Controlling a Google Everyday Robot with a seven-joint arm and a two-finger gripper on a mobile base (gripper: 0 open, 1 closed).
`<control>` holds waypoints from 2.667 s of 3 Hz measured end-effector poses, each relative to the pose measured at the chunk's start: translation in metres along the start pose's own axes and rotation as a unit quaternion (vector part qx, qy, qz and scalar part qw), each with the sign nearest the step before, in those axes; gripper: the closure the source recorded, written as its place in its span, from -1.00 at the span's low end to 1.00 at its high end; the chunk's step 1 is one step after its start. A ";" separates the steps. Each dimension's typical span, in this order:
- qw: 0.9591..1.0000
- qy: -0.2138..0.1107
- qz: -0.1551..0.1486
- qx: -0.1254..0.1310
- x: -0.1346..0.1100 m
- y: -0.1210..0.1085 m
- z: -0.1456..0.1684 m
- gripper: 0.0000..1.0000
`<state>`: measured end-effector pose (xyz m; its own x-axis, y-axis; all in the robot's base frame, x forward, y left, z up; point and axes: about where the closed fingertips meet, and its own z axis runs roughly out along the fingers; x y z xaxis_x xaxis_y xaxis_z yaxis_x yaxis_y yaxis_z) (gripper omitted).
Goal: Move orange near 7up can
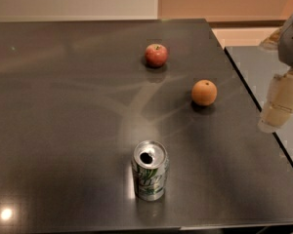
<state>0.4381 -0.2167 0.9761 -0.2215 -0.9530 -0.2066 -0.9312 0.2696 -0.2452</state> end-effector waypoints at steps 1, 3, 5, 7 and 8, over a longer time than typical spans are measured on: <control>1.000 0.000 0.000 0.000 0.000 0.000 0.000 -1.00; 1.000 -0.017 0.021 -0.010 -0.023 -0.021 0.013 -1.00; 0.997 -0.052 0.056 -0.014 -0.042 -0.061 0.050 -1.00; 0.995 -0.053 0.077 -0.032 -0.042 -0.083 0.094 -1.00; 0.995 -0.051 0.082 -0.039 -0.042 -0.087 0.107 -1.00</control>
Offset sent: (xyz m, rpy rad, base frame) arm 0.0172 0.0120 -0.0062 0.0358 0.0664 -0.0226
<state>0.5597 -0.1852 0.9051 -0.3446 -0.8774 -0.3337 -0.9057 0.4043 -0.1279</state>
